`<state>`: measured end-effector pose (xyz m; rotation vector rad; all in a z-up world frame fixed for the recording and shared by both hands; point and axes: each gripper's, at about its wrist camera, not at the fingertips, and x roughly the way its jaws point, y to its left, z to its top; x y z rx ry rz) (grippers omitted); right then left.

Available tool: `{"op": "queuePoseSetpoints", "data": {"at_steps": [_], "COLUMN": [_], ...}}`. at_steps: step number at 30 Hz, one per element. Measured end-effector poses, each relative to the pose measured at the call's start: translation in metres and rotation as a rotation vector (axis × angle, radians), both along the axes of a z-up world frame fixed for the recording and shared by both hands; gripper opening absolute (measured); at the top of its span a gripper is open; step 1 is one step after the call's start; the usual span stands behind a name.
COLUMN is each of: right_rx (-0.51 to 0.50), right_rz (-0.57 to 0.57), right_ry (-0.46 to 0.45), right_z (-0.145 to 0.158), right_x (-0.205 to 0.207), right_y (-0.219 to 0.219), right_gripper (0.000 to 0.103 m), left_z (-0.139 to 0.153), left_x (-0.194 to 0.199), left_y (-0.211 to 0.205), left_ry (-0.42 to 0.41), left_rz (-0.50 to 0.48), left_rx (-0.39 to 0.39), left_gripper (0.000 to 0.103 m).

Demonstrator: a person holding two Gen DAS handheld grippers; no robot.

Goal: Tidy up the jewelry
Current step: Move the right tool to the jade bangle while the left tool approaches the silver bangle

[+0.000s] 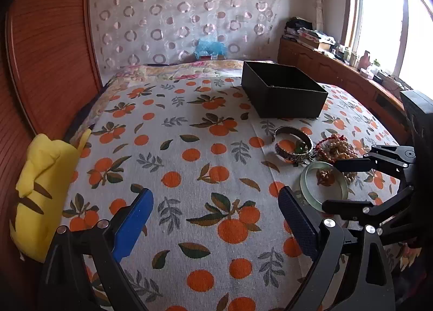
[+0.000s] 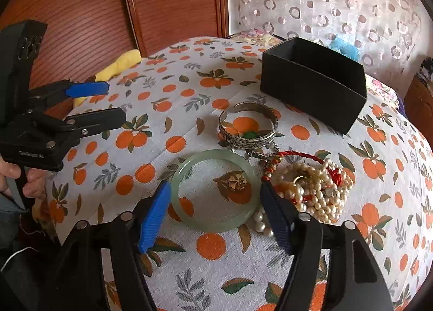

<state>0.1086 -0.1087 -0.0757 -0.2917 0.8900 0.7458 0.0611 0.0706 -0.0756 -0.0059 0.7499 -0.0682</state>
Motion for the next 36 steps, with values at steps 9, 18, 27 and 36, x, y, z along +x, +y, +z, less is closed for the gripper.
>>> {"op": "queuePoseSetpoints", "data": {"at_steps": [9, 18, 27, 36], "right_rx": [-0.062, -0.047, 0.012, 0.013], "right_rz": [0.024, 0.034, -0.001, -0.091], "right_ry": [-0.027, -0.040, -0.116, -0.139], "right_z": [-0.007, -0.005, 0.029, 0.036], "right_x": [0.006, 0.003, -0.010, -0.003], "right_y": [0.017, 0.014, -0.016, -0.063], "right_gripper": [0.082, 0.074, 0.074, 0.074], "left_z": [-0.003, -0.005, -0.003, -0.002], "left_x": [-0.001, 0.001, 0.012, 0.043], "left_y": [-0.002, -0.005, -0.018, -0.046], "left_ry": [0.006, 0.012, 0.013, 0.054], "left_rz": [-0.006, -0.014, -0.041, -0.116], "left_rx": [-0.006, -0.005, 0.007, -0.028], "left_gripper": [0.090, 0.090, 0.090, 0.090]}}
